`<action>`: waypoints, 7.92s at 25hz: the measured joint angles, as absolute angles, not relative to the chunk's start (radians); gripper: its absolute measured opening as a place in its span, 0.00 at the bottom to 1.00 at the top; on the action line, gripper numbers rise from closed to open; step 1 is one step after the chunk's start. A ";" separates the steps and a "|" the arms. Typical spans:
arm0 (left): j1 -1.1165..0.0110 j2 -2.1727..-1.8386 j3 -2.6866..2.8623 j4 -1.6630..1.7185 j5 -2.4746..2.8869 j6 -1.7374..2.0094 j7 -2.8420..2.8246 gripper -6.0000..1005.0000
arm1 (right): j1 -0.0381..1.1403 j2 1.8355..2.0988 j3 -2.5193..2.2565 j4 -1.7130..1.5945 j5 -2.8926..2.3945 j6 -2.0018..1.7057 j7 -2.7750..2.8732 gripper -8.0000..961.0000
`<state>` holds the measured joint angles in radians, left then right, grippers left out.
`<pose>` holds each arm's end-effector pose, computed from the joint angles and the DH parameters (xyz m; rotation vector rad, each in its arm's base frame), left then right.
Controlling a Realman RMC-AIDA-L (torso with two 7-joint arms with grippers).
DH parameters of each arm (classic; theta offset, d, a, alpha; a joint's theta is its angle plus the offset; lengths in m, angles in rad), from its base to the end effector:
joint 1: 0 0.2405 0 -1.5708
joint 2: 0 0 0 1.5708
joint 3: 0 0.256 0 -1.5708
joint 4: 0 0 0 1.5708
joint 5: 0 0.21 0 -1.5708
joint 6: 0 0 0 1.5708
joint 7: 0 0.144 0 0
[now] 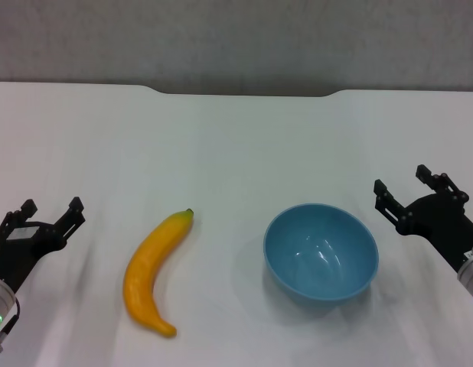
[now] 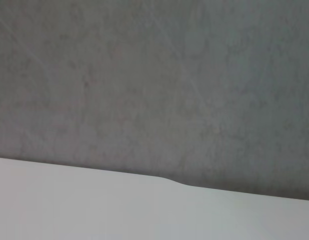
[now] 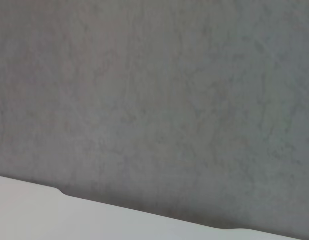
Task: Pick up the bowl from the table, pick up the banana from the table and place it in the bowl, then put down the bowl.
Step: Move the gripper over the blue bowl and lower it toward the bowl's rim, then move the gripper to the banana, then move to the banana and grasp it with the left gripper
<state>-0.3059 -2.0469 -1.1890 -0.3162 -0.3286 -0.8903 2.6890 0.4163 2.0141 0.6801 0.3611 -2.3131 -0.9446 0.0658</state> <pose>-0.3559 0.3155 -0.0272 -1.6722 -0.8782 -0.6863 0.3108 0.3327 -0.0515 -1.8648 0.5301 0.5883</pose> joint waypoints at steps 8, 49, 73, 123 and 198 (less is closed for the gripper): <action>-0.302 -2.048 -1.190 -0.321 -0.329 -0.890 2.689 0.89 | 0.416 2.014 0.675 0.366 -2.313 -0.946 0.066 0.82; -0.067 -2.029 -1.369 -1.531 -0.123 0.552 2.838 0.89 | 0.423 2.000 1.536 1.344 -2.405 0.866 -0.327 0.82; -0.096 -2.036 -1.390 -1.379 -0.125 0.482 2.832 0.89 | 0.570 2.005 1.600 1.034 -2.434 0.999 -0.291 0.82; -0.106 -2.039 -1.376 -1.330 -0.126 0.429 2.819 0.89 | 0.643 2.007 1.505 0.859 -2.434 0.858 -0.297 0.08; -0.316 -2.040 -1.222 -1.136 -0.291 0.583 2.840 0.89 | 0.553 2.003 1.506 1.093 -2.436 0.858 -0.296 0.04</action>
